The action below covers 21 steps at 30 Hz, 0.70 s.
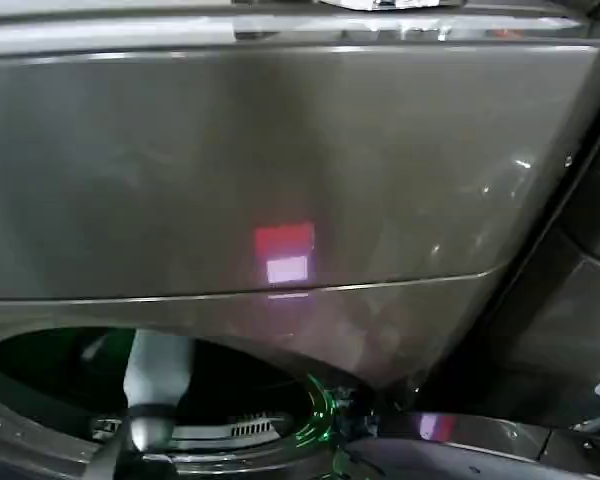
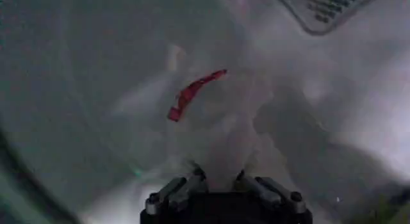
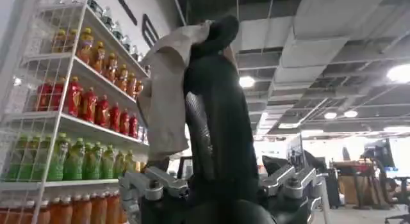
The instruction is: Grasp the clothes from the dryer.
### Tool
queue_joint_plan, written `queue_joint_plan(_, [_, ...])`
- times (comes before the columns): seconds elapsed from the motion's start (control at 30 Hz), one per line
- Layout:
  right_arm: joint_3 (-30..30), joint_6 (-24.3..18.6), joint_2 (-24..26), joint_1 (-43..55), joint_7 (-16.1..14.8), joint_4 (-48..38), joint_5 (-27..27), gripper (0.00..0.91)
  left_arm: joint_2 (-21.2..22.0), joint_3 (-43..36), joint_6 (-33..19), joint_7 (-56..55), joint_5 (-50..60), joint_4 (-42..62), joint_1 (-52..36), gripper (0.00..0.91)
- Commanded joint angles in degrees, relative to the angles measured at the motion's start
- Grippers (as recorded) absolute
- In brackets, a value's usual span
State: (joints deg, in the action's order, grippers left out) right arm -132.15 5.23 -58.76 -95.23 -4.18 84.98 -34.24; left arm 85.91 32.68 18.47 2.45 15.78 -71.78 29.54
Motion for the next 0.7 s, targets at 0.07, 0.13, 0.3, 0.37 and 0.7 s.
queue_joint_plan(0.07, [0.26,-0.12,-0.20,0.20,0.54,1.04,-0.51,0.907,0.23,-0.10,2.32,-4.63,-10.02,-7.11,4.25,0.000])
queue_joint_plan(0.13, [0.33,-0.05,-0.34,0.33,0.62,1.23,-0.53,0.907,-0.02,-0.20,2.24,-4.28,-10.07,-6.99,4.50,0.000])
queue_joint_plan(0.3, [0.27,-0.04,-0.44,0.34,0.90,1.11,-0.55,0.907,-0.11,-0.49,2.09,-4.02,-10.07,-6.62,4.72,0.000])
queue_joint_plan(0.37, [0.20,0.02,-0.46,0.30,0.88,1.14,-0.52,0.907,-0.09,-0.60,1.89,-3.83,-9.99,-6.21,4.58,0.000])
queue_joint_plan(0.7, [-0.43,2.56,-0.55,0.48,1.45,1.77,-0.16,0.907,-0.06,-0.64,1.77,-3.44,-10.02,-5.40,4.00,0.000])
